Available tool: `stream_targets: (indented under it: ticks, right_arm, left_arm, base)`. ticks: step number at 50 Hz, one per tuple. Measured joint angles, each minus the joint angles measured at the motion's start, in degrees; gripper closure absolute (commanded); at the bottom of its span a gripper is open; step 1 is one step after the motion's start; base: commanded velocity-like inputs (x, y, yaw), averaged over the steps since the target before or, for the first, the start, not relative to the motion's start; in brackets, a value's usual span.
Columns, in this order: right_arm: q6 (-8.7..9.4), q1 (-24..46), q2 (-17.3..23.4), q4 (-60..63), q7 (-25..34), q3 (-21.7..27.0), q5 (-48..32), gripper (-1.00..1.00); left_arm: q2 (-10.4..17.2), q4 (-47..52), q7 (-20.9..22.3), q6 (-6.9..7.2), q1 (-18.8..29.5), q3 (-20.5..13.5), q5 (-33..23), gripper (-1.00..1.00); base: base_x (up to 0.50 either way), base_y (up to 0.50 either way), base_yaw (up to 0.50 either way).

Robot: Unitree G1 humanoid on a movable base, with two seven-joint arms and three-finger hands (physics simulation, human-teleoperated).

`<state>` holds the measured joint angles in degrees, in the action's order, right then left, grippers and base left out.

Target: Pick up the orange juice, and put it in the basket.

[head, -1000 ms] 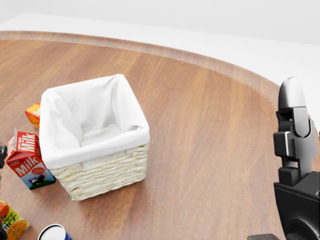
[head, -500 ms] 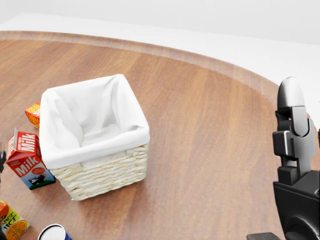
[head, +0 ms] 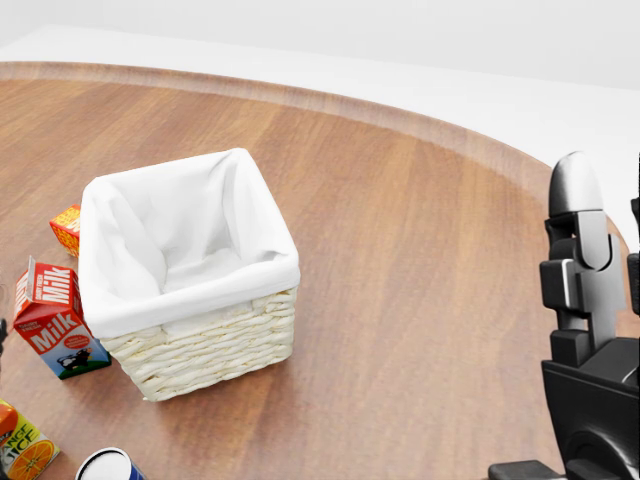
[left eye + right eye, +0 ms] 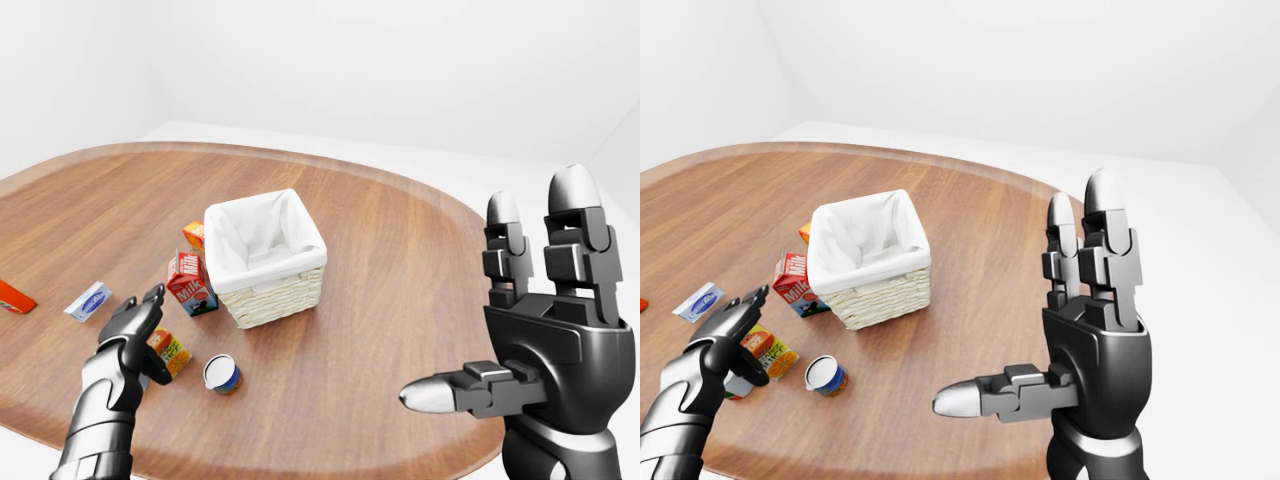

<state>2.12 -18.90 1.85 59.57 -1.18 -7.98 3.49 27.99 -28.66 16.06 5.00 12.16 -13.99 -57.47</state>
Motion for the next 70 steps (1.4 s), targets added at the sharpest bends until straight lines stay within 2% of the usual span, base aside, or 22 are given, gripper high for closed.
stream_targets:
  ticks: [28,29,30,36,48,62,70]
  right_arm:
    - [0.32,0.3,0.1,-0.2,-0.2,-0.3,-0.3,-1.00]
    - [0.33,0.4,0.1,-0.2,-0.2,-0.3,-0.3,-1.00]
    - [0.35,0.4,0.1,-0.2,-0.2,-0.3,-0.3,-1.00]
    - [0.39,0.5,0.1,-0.3,-0.3,-0.4,-0.4,-1.00]
    - [0.64,0.6,0.1,-0.1,-0.3,-0.4,-0.4,-1.00]
    - [0.86,0.6,0.1,0.1,-0.3,-0.4,-0.5,-1.00]
    - [1.00,0.7,0.1,0.2,-0.4,-0.4,-0.6,-1.00]
  left_arm:
    - [1.0,-7.2,-3.9,0.00,1.8,1.9,2.1,-1.00]
    - [1.1,-7.4,-4.0,0.00,1.8,1.9,2.2,-0.69]
    - [1.1,-7.5,-4.1,0.00,1.9,1.9,2.3,1.00]
    - [1.2,-7.5,-4.6,0.00,2.4,1.9,2.7,1.00]
    - [0.9,-8.4,-2.6,0.00,2.3,2.4,2.6,1.00]
    - [0.9,-8.5,-3.0,0.00,2.1,2.6,2.5,1.00]
    - [0.3,-3.1,-2.2,0.01,0.7,1.6,3.9,1.00]
  base:
    - [0.00,0.00,0.00]
    - [0.00,0.00,0.00]
    - [0.00,0.00,0.00]
    - [0.00,0.00,0.00]
    - [0.00,0.00,0.00]
    - [0.00,0.00,0.00]
    - [0.00,0.00,0.00]
